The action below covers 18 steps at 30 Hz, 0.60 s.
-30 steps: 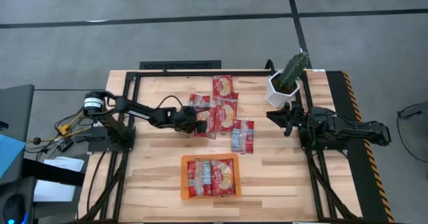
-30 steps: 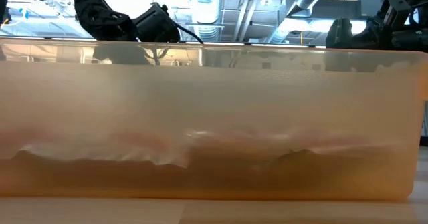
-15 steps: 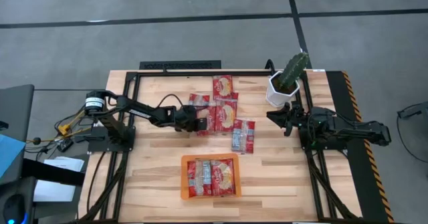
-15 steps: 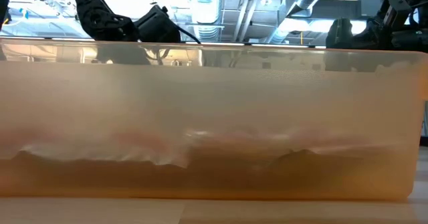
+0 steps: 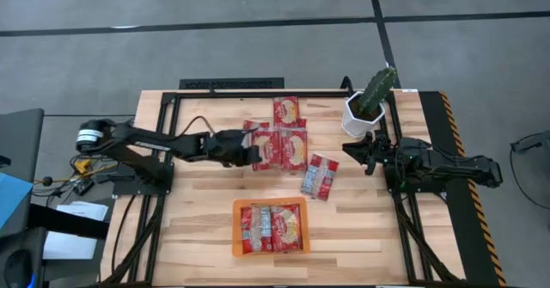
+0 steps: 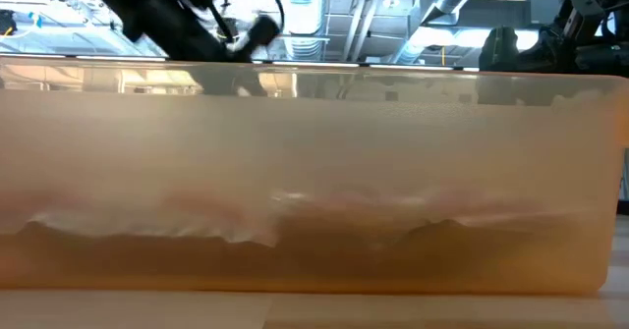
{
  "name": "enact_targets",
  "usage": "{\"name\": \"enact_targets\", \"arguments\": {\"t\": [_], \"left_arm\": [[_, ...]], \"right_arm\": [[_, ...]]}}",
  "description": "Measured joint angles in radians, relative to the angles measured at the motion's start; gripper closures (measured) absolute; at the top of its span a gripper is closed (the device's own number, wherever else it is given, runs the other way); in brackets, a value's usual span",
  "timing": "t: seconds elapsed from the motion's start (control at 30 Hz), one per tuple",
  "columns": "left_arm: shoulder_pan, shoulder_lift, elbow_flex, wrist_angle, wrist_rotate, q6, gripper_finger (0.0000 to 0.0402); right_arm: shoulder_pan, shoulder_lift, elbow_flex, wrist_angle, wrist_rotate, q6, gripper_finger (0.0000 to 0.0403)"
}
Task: Sort popcorn bags into baskets
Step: Put the red popcorn bag into the orange bin
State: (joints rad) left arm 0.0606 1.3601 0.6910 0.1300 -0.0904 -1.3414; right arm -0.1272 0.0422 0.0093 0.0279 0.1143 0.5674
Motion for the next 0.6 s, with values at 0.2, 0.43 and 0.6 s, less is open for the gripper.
{"name": "enact_targets", "arguments": {"t": [0.2,0.43,0.6], "left_arm": [[-0.223,-0.078,0.000,-0.013,-0.144,-0.144,0.0397],[-0.560,-0.082,0.047,-0.067,-0.488,-0.364,0.0398],[-0.703,-0.072,0.130,-0.194,-0.632,-0.450,0.0399]], "right_arm": [[0.000,0.001,0.000,-0.005,-0.006,0.000,0.0283],[0.000,0.005,0.000,-0.006,-0.007,0.000,0.0283],[0.000,0.005,0.001,-0.007,-0.007,0.000,0.0283]]}}
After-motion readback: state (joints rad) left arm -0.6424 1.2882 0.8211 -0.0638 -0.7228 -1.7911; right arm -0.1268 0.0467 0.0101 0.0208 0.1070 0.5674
